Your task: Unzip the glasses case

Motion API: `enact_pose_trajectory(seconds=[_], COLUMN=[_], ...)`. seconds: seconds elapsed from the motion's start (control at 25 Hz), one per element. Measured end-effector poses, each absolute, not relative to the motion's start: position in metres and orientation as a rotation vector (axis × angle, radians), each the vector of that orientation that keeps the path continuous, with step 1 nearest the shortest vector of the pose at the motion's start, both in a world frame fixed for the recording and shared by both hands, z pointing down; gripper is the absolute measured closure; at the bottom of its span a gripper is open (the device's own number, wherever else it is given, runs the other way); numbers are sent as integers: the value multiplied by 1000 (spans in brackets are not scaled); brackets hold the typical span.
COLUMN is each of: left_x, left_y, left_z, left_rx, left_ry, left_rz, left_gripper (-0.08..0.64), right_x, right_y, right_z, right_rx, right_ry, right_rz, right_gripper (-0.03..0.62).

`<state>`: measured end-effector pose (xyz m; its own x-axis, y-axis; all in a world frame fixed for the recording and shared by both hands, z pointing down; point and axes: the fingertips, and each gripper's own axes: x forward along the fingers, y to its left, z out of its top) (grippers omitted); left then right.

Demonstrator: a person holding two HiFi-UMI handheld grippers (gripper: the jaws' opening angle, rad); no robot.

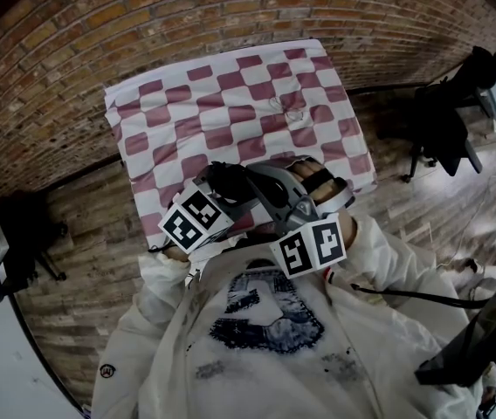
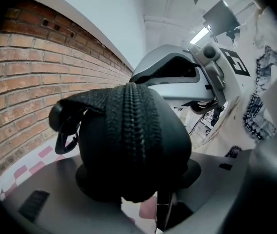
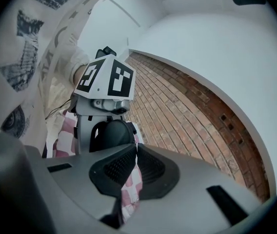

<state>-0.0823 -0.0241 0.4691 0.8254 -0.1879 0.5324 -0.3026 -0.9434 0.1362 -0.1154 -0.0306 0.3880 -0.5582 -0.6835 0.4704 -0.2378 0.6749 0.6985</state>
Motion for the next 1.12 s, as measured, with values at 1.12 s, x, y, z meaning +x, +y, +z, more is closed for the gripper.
enact_pose_trajectory(seconds=[1.12], left_x=[-68], left_y=[-50], left_z=[474], left_rx=[2850], left_ry=[-443], left_rz=[836], left_gripper=[301], right_x=[-89], right_y=[-44], right_z=[394], right_rx=[537], right_ry=[-2382], right_rz=[-226], right_gripper=[417])
